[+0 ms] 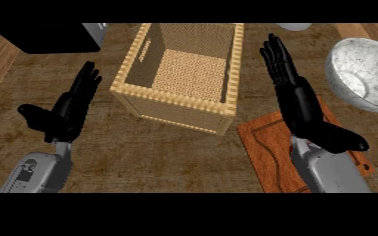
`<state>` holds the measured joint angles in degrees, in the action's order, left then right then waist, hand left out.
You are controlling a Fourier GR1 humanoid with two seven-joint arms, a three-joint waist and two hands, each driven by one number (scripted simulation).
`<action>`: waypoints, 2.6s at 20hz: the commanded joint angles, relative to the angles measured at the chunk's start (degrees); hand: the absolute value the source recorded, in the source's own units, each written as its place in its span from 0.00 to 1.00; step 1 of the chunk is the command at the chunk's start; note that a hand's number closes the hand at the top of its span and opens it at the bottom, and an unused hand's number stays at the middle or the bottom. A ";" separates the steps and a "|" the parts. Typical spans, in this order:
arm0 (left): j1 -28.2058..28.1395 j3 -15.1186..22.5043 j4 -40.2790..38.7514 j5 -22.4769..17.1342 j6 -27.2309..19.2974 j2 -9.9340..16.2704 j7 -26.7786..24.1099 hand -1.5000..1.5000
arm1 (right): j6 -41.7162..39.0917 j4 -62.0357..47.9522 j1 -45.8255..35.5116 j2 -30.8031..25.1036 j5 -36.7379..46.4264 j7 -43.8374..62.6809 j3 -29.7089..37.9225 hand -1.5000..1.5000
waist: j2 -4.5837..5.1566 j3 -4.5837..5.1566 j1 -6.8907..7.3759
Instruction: Pick the tomato from the cutting board and place it in the basket
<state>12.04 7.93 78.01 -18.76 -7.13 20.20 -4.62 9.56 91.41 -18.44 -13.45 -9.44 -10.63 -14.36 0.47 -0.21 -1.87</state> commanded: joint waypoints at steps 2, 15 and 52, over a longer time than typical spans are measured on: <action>1.85 -1.75 -0.24 1.08 -1.90 1.06 3.36 0.50 | -6.87 -1.63 10.24 -9.50 -3.19 -4.01 7.44 1.00 | -0.40 0.13 0.60; -1.10 -0.39 3.58 7.71 -11.31 0.71 9.97 0.50 | 11.51 -9.52 15.99 -10.83 10.30 -9.16 16.22 0.00 | -0.73 0.35 1.08; -2.72 -6.31 6.66 13.13 -5.28 -1.73 12.08 0.50 | -27.54 10.31 29.05 -23.37 17.73 24.62 21.85 0.00 | -0.49 0.20 1.88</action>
<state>10.83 1.08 82.58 -7.87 -12.02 20.14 6.93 -16.52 106.03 13.27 -39.80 5.38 16.39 6.91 -0.04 -0.01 -0.20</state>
